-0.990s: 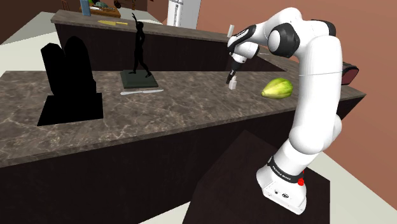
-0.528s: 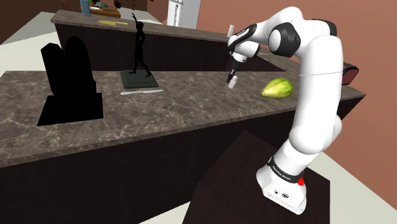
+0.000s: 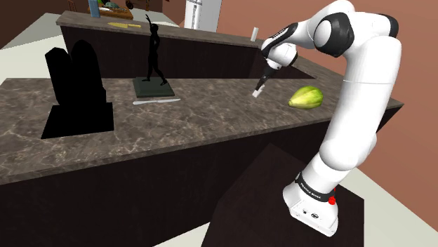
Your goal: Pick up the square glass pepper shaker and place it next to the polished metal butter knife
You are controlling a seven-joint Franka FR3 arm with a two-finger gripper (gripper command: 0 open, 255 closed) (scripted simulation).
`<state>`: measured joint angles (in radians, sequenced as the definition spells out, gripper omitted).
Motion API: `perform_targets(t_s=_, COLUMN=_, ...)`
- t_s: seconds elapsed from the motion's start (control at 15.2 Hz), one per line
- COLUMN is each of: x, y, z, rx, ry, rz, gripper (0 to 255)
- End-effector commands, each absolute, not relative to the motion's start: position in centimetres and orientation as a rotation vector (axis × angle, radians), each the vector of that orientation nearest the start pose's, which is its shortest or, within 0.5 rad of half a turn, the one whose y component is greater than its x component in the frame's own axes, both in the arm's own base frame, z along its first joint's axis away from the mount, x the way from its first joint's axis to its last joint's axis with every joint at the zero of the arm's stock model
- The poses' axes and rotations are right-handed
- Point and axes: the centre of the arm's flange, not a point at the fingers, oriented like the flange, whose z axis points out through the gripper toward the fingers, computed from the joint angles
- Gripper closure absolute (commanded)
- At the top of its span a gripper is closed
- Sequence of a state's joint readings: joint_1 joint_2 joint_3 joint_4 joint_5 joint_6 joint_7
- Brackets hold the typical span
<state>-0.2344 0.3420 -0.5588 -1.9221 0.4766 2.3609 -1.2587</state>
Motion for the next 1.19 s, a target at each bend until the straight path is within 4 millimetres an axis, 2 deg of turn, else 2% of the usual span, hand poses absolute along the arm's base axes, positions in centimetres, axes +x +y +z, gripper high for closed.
perform_targets(t_s=0.0, x=42.5, y=-42.7, z=35.7, rx=-3.204, ry=-0.237, rz=-0.531, gripper=0)
perform_targets(t_s=0.53, x=43.8, y=-43.1, z=31.9, rx=-3.204, ry=-0.237, rz=-0.531, gripper=0)
perform_targets(t_s=1.06, x=43.8, y=-43.1, z=31.9, rx=-3.204, ry=-0.237, rz=-0.531, gripper=0)
perform_targets(t_s=1.12, x=43.8, y=-43.1, z=31.9, rx=-3.204, ry=-0.237, rz=-0.531, gripper=255)
